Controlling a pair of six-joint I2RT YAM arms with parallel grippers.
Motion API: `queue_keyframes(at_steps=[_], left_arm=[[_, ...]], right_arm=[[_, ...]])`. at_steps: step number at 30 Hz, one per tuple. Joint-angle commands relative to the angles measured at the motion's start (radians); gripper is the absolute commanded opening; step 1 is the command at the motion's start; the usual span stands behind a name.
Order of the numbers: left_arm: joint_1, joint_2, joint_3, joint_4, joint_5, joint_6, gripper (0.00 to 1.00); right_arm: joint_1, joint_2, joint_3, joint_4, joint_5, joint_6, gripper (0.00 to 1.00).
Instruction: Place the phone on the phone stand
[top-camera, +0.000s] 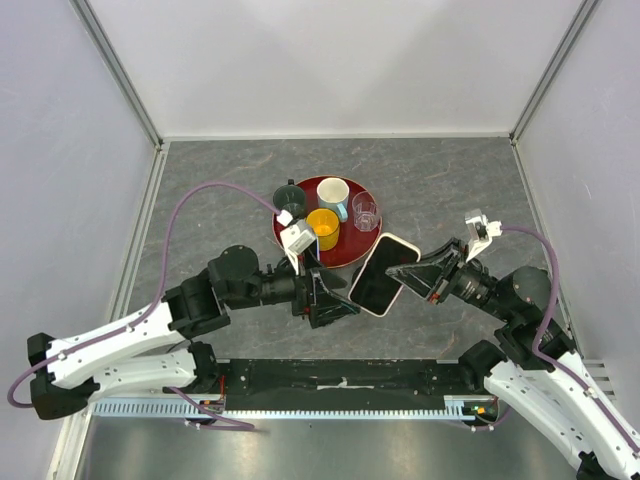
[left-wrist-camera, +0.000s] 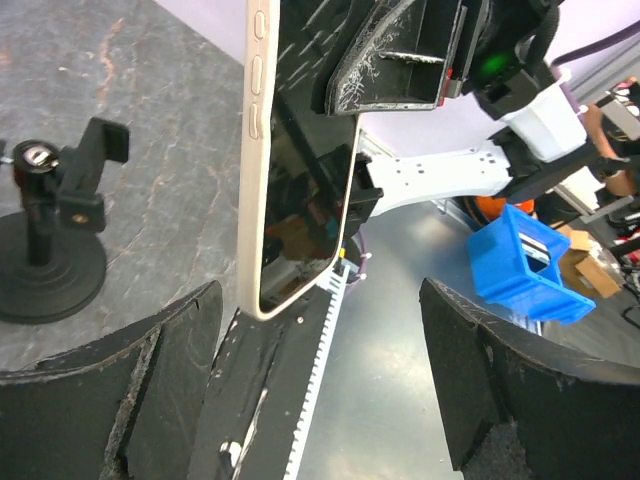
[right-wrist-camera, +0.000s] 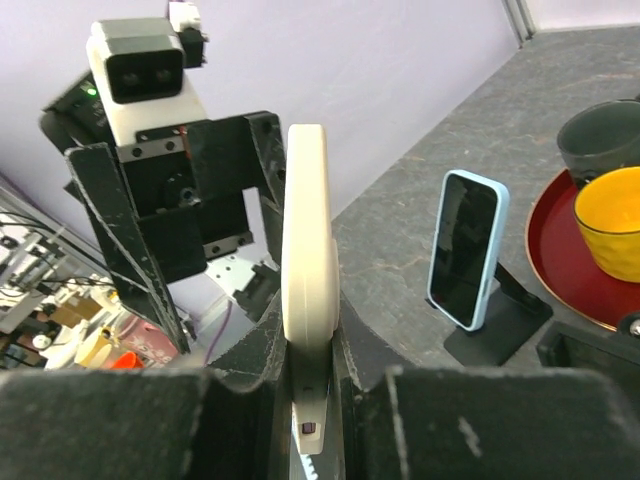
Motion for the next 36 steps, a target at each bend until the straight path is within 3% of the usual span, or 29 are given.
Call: queue_keyframes(at_steps=[1, 5, 6, 9, 12, 13, 17, 18, 19, 20, 21, 22, 27, 32, 36], left_arm=[[0.012, 0.043, 0.001, 0.180, 0.106, -0.068, 0.85], [0.044, 0.085, -0.033, 0.257, 0.190, -0.125, 0.82], [0.064, 0.090, -0.047, 0.338, 0.221, -0.143, 0.81], [0.099, 0.110, -0.111, 0.470, 0.301, -0.211, 0.70], [0.130, 0.132, -0.131, 0.526, 0.338, -0.260, 0.48], [0.134, 0.136, -0.133, 0.538, 0.355, -0.271, 0.34], [0.151, 0.150, -0.142, 0.572, 0.387, -0.292, 0.21], [0.156, 0.150, -0.150, 0.584, 0.395, -0.295, 0.07], [0.156, 0.149, -0.153, 0.610, 0.411, -0.301, 0.03], [0.156, 0.149, -0.157, 0.616, 0.416, -0.301, 0.02], [0.158, 0.144, -0.156, 0.615, 0.421, -0.298, 0.02], [0.158, 0.132, -0.157, 0.607, 0.430, -0.285, 0.02], [0.168, 0.063, -0.128, 0.393, 0.447, -0.136, 0.02], [0.174, -0.031, -0.107, 0.193, 0.450, -0.025, 0.02], [0.176, -0.071, -0.098, 0.139, 0.418, 0.012, 0.02]], right_arm=[[0.001, -0.011, 0.002, 0.190, -0.031, 0.116, 0.00], [0.003, -0.028, -0.018, 0.241, -0.048, 0.140, 0.00], [0.003, -0.029, -0.019, 0.247, -0.048, 0.140, 0.00], [0.003, -0.035, -0.033, 0.269, -0.048, 0.150, 0.00], [0.003, -0.051, -0.058, 0.308, -0.039, 0.168, 0.00], [0.003, -0.054, -0.068, 0.312, -0.034, 0.170, 0.00], [0.003, -0.052, -0.091, 0.327, -0.016, 0.173, 0.00], [0.001, -0.052, -0.098, 0.332, -0.016, 0.176, 0.00], [0.004, -0.048, -0.107, 0.335, -0.016, 0.174, 0.02], [0.003, -0.046, -0.110, 0.326, -0.017, 0.168, 0.08], [0.003, -0.043, -0.108, 0.310, -0.020, 0.148, 0.29], [0.003, -0.042, -0.095, 0.287, -0.019, 0.130, 0.37], [0.003, 0.032, 0.034, 0.059, -0.055, 0.015, 0.68], [0.003, 0.153, 0.140, -0.139, -0.212, -0.079, 0.71], [0.003, 0.182, 0.166, -0.213, -0.292, -0.143, 0.69]])
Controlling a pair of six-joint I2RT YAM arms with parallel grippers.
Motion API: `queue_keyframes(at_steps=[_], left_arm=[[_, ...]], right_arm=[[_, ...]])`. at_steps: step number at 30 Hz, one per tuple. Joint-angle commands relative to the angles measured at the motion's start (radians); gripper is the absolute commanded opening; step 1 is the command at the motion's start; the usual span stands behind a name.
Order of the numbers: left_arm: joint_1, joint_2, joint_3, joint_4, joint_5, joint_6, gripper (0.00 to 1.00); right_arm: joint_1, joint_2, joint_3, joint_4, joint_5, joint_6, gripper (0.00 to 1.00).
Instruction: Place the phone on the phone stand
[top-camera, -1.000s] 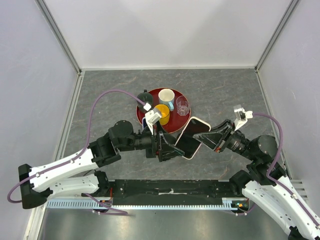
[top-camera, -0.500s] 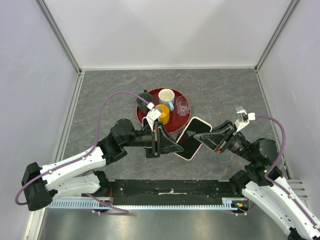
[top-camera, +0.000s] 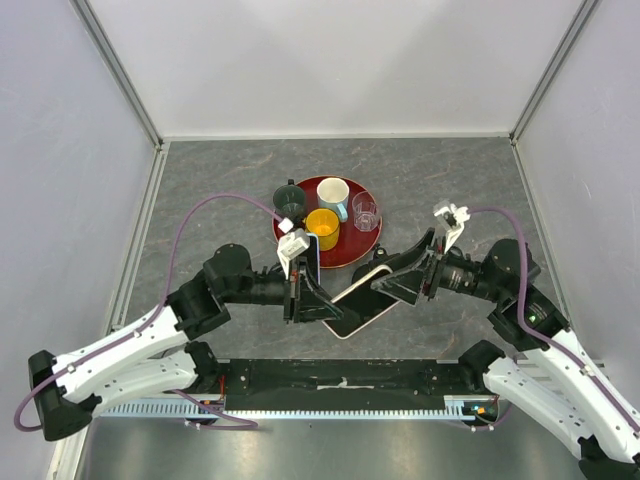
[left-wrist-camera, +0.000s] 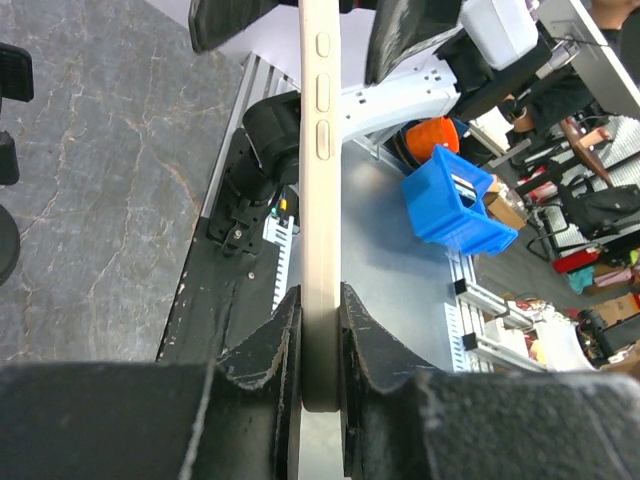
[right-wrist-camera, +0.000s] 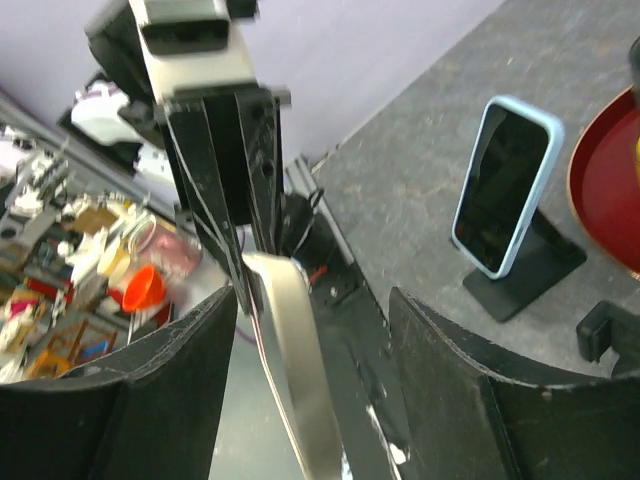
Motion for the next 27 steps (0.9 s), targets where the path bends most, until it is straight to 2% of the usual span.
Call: queue_keyframes(at_steps=[1, 7, 14, 27], left_arm=[[0.004, -0.054, 0.063, -0.031, 0.004, 0.099, 0.02], [0.007, -0.050, 0.072, -0.065, -0.002, 0.118, 0.02], [0.007, -0.016, 0.090, -0.056, 0.023, 0.121, 0.02], [0.007, -0.008, 0.075, -0.041, 0.066, 0.122, 0.02]], right_arm=[[0.003, 0.018, 0.043, -0.150, -0.146, -0.110, 0.69], [0.003, 0.029, 0.062, -0.221, -0.211, -0.196, 0.64], [0.003, 0.082, 0.089, -0.219, -0.288, -0.229, 0.47], [0.003, 0.148, 0.116, -0.205, -0.370, -0.273, 0.39]])
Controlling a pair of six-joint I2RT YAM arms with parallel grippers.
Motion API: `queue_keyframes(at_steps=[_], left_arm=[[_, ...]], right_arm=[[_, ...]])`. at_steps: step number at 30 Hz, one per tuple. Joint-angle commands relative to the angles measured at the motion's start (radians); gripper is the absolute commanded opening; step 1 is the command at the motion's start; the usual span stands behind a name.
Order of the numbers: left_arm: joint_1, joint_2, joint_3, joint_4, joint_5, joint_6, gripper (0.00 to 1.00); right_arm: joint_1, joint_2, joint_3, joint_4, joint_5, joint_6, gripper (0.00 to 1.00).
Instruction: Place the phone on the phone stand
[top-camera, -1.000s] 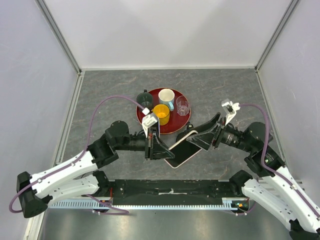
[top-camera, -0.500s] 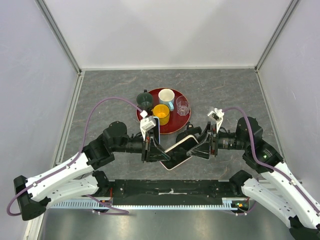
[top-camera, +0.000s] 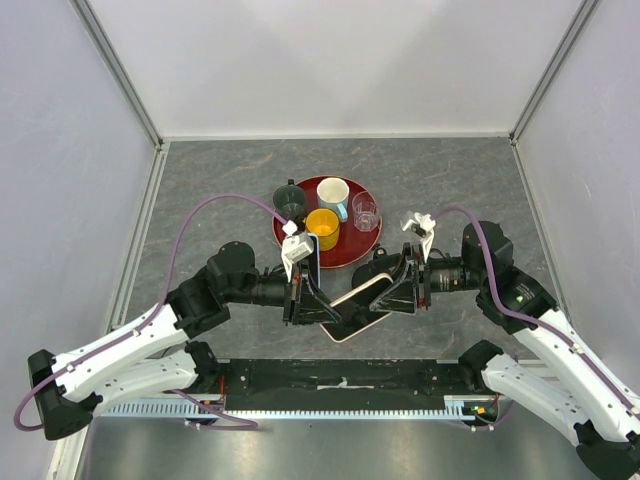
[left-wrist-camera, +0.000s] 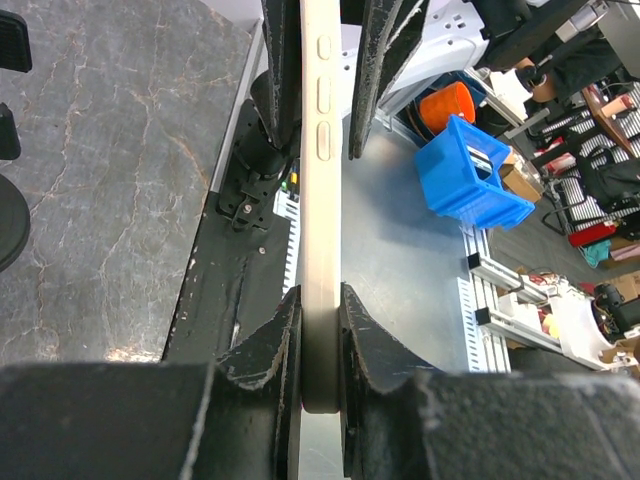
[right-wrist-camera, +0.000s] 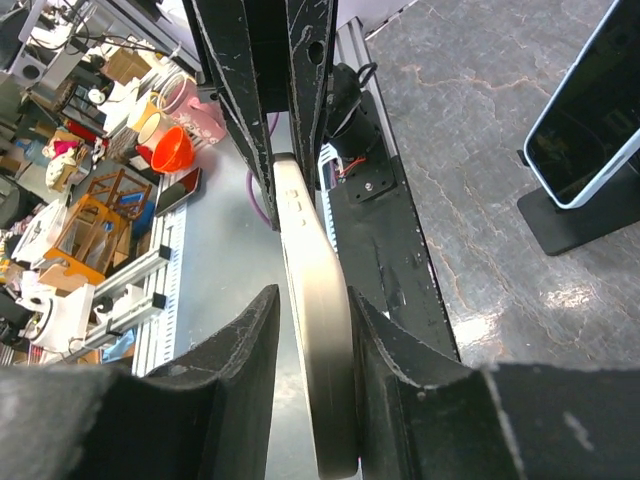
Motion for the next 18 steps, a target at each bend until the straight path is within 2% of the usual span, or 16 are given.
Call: queue_keyframes(at_steps=[1, 4, 5, 6, 10, 11, 14, 15, 18], left_arm=[[0.005, -0.002, 0.046, 0.079, 0.048, 0.040, 0.02], [0.005, 0.000, 0.046, 0.079, 0.071, 0.050, 0.02], [0.005, 0.000, 0.046, 0.079, 0.084, 0.056, 0.02], [0.005, 0.000, 0.046, 0.080, 0.088, 0.058, 0.02], [0.005, 0.015, 0.076, 0.045, 0.095, 0.082, 0.02], [0.005, 0.024, 0.093, 0.013, 0.044, 0.089, 0.10], [0.005, 0.044, 0.153, -0.108, -0.078, 0.112, 0.49], [0.005, 0.044, 0.164, -0.127, -0.112, 0.112, 0.52], [0.005, 0.047, 0.210, -0.225, -0.289, 0.104, 0.56]], right_arm=[[0.003, 0.009, 0.036, 0.024, -0.057, -0.034, 0.38], [0.005, 0.008, 0.025, 0.036, -0.086, -0.041, 0.26], [0.003, 0.005, 0.017, 0.042, -0.098, -0.039, 0.09], [0.003, 0.002, 0.014, 0.051, -0.103, -0.036, 0.00], [0.003, -0.044, 0.000, 0.070, -0.051, -0.037, 0.00], [0.001, -0.078, -0.001, 0.067, -0.003, -0.037, 0.00], [0.003, -0.131, 0.029, -0.019, 0.204, -0.071, 0.00], [0.003, -0.139, 0.048, -0.115, 0.347, -0.099, 0.00], [0.003, -0.210, 0.102, -0.253, 0.572, -0.102, 0.00]])
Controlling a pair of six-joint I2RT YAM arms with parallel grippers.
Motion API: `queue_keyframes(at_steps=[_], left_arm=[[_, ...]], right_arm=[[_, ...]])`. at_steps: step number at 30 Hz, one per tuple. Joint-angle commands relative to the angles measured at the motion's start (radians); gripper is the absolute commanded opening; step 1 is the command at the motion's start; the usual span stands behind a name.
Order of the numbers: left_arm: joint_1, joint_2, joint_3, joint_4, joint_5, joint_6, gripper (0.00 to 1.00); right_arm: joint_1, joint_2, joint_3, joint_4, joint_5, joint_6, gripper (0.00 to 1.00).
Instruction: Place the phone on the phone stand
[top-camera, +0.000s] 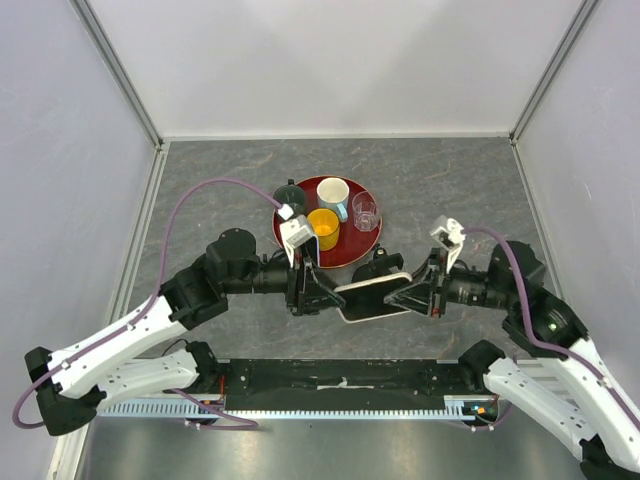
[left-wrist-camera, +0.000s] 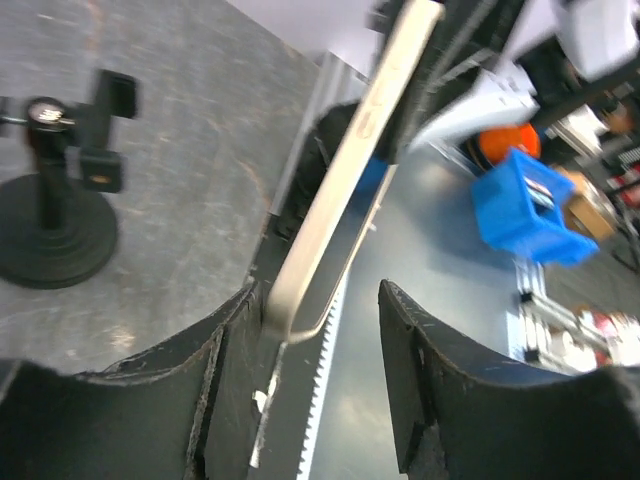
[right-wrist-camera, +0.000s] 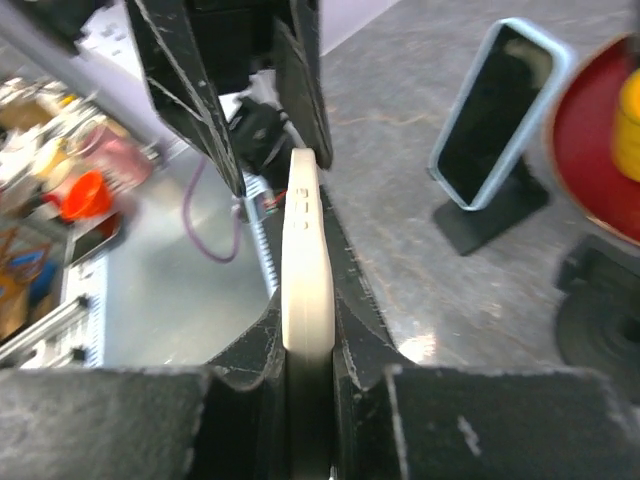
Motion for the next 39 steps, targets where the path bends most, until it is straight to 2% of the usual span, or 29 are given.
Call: queue_keyframes(at_steps=[1, 2, 3, 4, 7, 8, 10, 11, 14, 18, 19, 23, 26, 39], left_arm=[[0.002, -0.001, 0.117, -0.154, -0.271, 0.015, 0.56], [0.002, 0.011, 0.130, -0.200, -0.353, 0.009, 0.55], [0.002, 0.019, 0.153, -0.215, -0.371, 0.005, 0.55], [0.002, 0.031, 0.160, -0.219, -0.376, 0.001, 0.53], [-0.004, 0.092, 0.179, -0.193, -0.342, -0.028, 0.50], [-0.011, 0.110, 0.180, -0.183, -0.353, -0.036, 0.49], [-0.050, 0.167, 0.191, -0.170, -0.414, -0.060, 0.49], [-0.072, 0.183, 0.197, -0.170, -0.520, -0.068, 0.49], [-0.153, 0.267, 0.225, -0.166, -0.735, -0.099, 0.56], [-0.247, 0.405, 0.317, -0.183, -0.946, -0.123, 0.59], [-0.258, 0.469, 0.340, -0.218, -0.993, -0.142, 0.59], [-0.288, 0.562, 0.407, -0.245, -1.149, -0.166, 0.49], [-0.288, 0.586, 0.411, -0.220, -1.157, -0.165, 0.39], [-0.288, 0.652, 0.412, -0.154, -1.101, -0.110, 0.35]], right_arm=[[-0.004, -0.101, 0.097, -0.187, 0.533, -0.036, 0.00], [-0.004, -0.160, 0.117, -0.210, 0.633, -0.026, 0.00], [-0.004, -0.187, 0.130, -0.254, 0.712, -0.017, 0.00], [-0.004, -0.210, 0.159, -0.276, 0.881, 0.007, 0.00], [-0.002, -0.279, 0.200, -0.354, 1.097, 0.043, 0.00], [-0.004, -0.302, 0.209, -0.372, 1.210, 0.072, 0.00], [-0.004, -0.326, 0.225, -0.397, 1.281, 0.083, 0.00], [-0.005, -0.345, 0.231, -0.397, 1.312, 0.089, 0.00], [-0.004, -0.363, 0.245, -0.392, 1.306, 0.077, 0.00], [-0.002, -0.368, 0.254, -0.386, 1.266, 0.046, 0.00], [-0.004, -0.369, 0.254, -0.386, 1.259, 0.041, 0.00], [-0.004, -0.385, 0.256, -0.383, 1.237, 0.031, 0.00], [-0.004, -0.392, 0.251, -0.379, 1.202, 0.032, 0.00], [-0.004, -0.323, 0.208, -0.366, 1.003, -0.028, 0.00]])
